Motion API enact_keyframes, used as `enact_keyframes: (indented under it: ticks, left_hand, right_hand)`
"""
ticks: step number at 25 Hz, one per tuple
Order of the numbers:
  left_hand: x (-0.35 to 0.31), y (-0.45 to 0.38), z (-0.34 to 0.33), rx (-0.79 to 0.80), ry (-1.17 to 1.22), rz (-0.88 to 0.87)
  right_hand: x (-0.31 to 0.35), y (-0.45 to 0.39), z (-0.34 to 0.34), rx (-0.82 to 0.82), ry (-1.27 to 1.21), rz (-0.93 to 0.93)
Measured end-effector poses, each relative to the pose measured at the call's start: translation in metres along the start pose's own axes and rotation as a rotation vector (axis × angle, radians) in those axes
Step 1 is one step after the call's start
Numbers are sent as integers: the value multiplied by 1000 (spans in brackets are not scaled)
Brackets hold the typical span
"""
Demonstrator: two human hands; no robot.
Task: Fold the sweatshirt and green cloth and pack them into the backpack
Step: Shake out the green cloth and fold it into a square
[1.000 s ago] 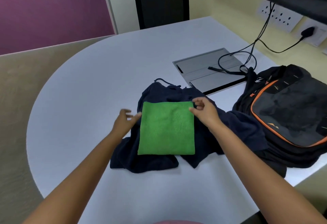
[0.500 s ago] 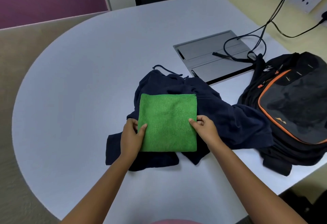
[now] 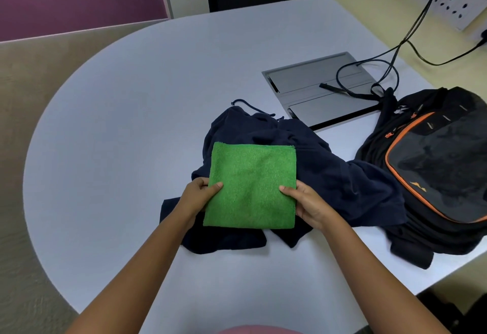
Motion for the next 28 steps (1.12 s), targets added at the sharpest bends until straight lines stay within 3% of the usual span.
enact_keyframes:
  ticks: [6, 9, 13, 16, 19, 24, 28]
  left_hand:
    - [-7, 7, -7, -64, -211, -38]
    - [-24, 15, -7, -104, -96, -89]
    - [-20, 33, -12, 128, 120, 172]
    - [-6, 39, -11, 208, 183, 234]
    - [-14, 41, -6, 239, 255, 158]
    - [-53, 43, -2, 267, 171, -54]
    - [-76, 44, 5, 135, -3, -333]
  right_hand:
    - [0, 6, 1, -80, 103, 3]
    - [10, 14, -1, -59, 129, 72]
    - [8, 22, 0, 8, 58, 42]
    - [0, 26, 0, 38, 109, -38]
    - [8, 29, -1, 23, 90, 3]
    - [40, 33, -10, -28, 217, 171]
    - [62, 41, -11, 33, 177, 347]
Point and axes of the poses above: each hand's wrist, its own y-axis away from the middle knuckle, its own z-axis out of the back of the hand, x = y × z, the point moved 2 cm from there along -y, towards the middle knuckle, and after that the axes turned 4 degrees about y, right-handed, at the moved point
